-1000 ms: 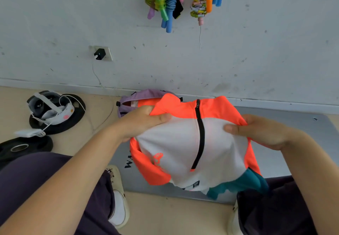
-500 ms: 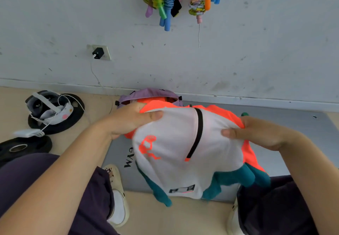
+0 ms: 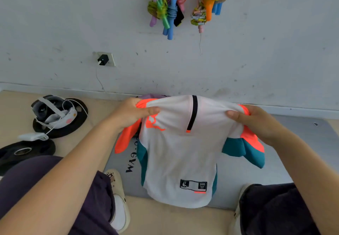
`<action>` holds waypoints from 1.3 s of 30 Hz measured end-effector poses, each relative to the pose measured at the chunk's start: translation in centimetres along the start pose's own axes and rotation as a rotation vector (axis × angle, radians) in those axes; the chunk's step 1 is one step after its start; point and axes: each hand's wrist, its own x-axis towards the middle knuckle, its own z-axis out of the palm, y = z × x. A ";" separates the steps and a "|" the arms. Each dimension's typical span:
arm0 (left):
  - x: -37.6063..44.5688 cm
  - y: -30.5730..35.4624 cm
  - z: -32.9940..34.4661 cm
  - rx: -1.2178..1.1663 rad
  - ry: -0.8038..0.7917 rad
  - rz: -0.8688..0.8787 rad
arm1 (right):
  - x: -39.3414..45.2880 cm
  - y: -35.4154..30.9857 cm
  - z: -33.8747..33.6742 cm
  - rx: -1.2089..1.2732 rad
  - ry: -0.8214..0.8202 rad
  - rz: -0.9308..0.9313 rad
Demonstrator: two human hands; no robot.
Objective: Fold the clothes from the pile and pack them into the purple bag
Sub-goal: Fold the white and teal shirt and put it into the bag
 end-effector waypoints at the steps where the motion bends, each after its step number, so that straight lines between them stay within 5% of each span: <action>1: 0.3 0.3 0.2 -0.003 0.036 0.022 | 0.2 -0.4 0.1 0.038 0.058 -0.018; 5: 0.9 2.1 0.4 0.021 0.119 0.076 | 0.5 -1.7 -0.6 -0.051 0.172 -0.038; 14: -3.6 4.4 0.8 0.017 0.040 0.071 | -3.6 -3.2 -0.4 -0.053 0.032 0.013; 26: -3.9 11.0 -2.7 -0.114 0.113 0.269 | -3.7 -11.2 -2.1 -0.117 0.154 -0.133; 31: 3.9 0.2 0.8 0.001 0.011 0.034 | 4.5 -1.7 -0.4 -0.369 0.115 0.087; 39: 11.9 -26.5 10.7 0.340 -0.208 -0.513 | 14.8 26.0 6.1 -0.565 0.061 0.528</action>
